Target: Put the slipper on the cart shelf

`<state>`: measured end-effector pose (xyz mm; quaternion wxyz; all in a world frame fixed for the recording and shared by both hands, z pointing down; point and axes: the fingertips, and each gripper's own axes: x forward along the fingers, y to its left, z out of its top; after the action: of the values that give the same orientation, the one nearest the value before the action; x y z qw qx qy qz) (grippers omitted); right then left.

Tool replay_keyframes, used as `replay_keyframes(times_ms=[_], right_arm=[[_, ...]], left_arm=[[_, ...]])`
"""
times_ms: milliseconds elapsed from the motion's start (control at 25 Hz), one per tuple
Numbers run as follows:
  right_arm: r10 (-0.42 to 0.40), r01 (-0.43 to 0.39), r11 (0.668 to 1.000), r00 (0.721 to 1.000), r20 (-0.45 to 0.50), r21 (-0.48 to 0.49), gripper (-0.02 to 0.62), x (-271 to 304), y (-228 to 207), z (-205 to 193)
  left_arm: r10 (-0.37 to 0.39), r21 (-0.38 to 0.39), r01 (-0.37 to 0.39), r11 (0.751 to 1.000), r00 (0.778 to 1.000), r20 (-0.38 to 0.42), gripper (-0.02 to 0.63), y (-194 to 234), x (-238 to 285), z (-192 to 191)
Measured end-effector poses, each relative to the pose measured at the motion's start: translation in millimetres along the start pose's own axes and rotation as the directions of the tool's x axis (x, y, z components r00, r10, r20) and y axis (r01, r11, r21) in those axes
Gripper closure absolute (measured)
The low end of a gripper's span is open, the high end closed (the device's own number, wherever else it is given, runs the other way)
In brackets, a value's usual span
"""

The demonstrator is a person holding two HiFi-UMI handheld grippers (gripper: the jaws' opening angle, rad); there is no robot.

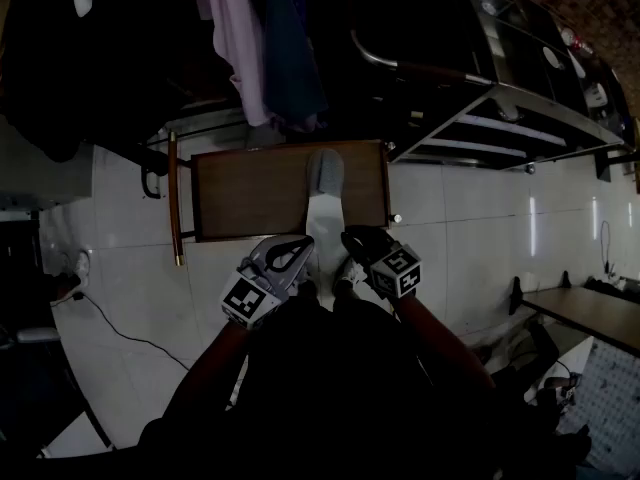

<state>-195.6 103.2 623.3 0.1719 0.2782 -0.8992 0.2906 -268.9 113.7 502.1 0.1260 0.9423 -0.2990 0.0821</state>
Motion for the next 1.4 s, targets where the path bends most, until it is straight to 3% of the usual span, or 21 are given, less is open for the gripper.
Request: replay_keyframes(times_ms=[160, 640, 920, 1120, 1400], right_arm=[[-0.026, 0.042, 0.99, 0.992, -0.12, 0.136, 0.504, 30.6, -33.0, -51.2], [-0.124, 0.21, 0.937, 0.947, -0.295, 0.279, 0.407, 77.6, -93.8, -127.8], [-0.114, 0.23, 0.917, 0.933, -0.34, 0.324, 0.407, 101.7, -113.4, -141.5], [-0.03, 0.177, 0.913, 0.928, -0.37, 0.368, 0.409, 114.4, -107.1, -147.5], [0.01, 0.148, 0.887, 0.941, -0.338, 0.437, 0.499, 115.4, -105.7, -144.1]], left_arm=[[-0.005, -0.029, 0.004, 1.0, 1.0, -0.005, 0.603, 5.7, 2.4, 2.2], [-0.037, -0.045, 0.036, 0.998, 0.999, -0.03, 0.603, 11.3, 6.1, -21.9], [-0.005, -0.07, 0.002, 0.998, 0.999, -0.048, 0.603, 17.0, -3.8, -32.5], [0.022, -0.088, -0.027, 0.996, 0.998, -0.066, 0.603, 22.6, -12.5, -39.4], [0.049, -0.102, -0.056, 0.993, 0.996, -0.069, 0.603, 25.3, -21.8, -41.8]])
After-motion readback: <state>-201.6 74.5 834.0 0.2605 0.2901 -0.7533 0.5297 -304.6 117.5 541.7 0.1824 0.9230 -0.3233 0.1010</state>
